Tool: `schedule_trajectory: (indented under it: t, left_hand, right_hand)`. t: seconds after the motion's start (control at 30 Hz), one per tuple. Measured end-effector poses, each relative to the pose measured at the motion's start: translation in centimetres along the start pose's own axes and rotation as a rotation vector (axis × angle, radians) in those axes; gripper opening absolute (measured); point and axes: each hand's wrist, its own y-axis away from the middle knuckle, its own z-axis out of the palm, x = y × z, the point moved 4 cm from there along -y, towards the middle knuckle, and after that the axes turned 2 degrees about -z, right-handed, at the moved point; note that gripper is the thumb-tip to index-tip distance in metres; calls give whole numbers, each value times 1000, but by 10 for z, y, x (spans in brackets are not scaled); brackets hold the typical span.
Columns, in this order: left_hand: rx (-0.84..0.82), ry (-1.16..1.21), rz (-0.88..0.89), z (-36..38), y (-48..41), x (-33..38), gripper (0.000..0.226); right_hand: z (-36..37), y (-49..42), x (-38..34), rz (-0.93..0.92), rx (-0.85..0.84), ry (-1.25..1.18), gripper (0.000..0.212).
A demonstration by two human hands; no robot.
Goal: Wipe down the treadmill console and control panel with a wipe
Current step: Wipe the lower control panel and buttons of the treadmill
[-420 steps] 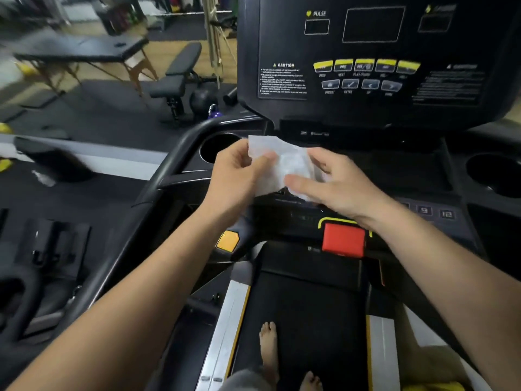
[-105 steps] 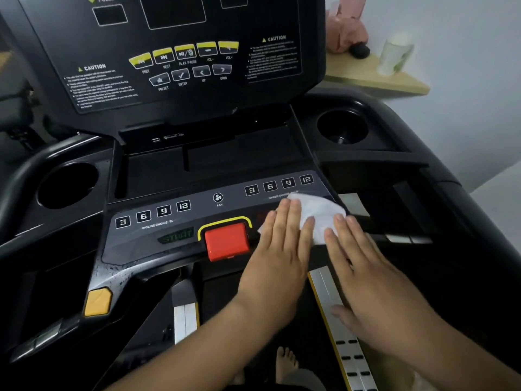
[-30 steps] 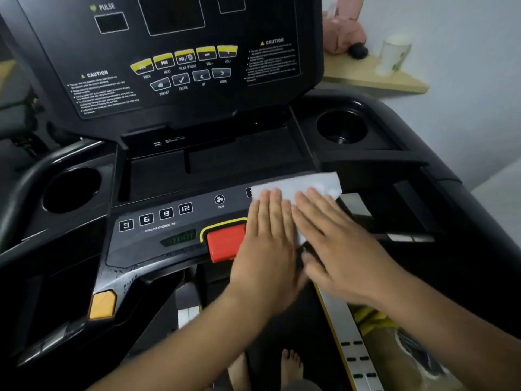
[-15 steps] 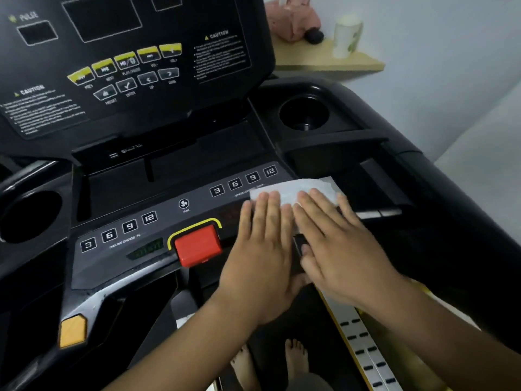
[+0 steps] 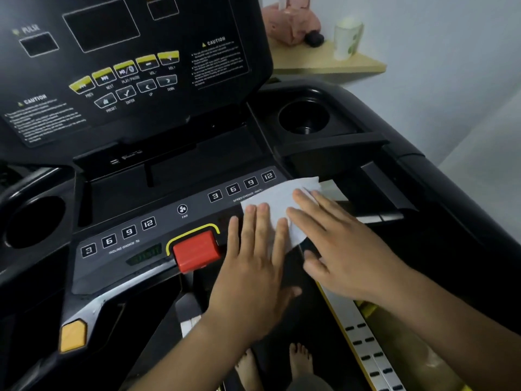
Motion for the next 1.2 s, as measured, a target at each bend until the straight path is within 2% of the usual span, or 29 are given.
schedule_trajectory:
  t: [0.23, 0.43, 0.6, 0.73, 0.8, 0.87, 0.97, 1.07, 1.2]
  left_hand:
    - [-96, -80, -138, -26, -42, -19, 100]
    - [-55, -10, -77, -13, -14, -8, 107]
    - [-99, -116, -61, -32, -64, -17, 108]
    - [-100, -71, 14, -29, -51, -5, 107]
    - [-56, -19, 76, -19, -29, 9, 106]
    - [-32, -8, 110, -9, -16, 17, 102]
    - [-7, -54, 148, -5, -11, 11, 92]
    - [-6, -84, 153, -10, -5, -7, 82]
    - [-2, -68, 111, -18, -2, -13, 69]
  right_hand:
    - [-22, -62, -1, 33, -12, -161, 65]
    - [-12, -19, 9, 3, -129, -194, 75]
    - [-22, -66, 22, 124, -25, -398, 73]
    - [-13, -29, 28, 148, -49, -474, 78]
    - [-6, 1, 28, 154, -116, -425, 80]
    - [0, 22, 25, 144, -155, -261, 79]
    - [10, 35, 14, 98, -99, 14, 74]
    - [16, 37, 11, 118, -116, 53, 74]
    - [14, 24, 1, 77, -16, 81, 72]
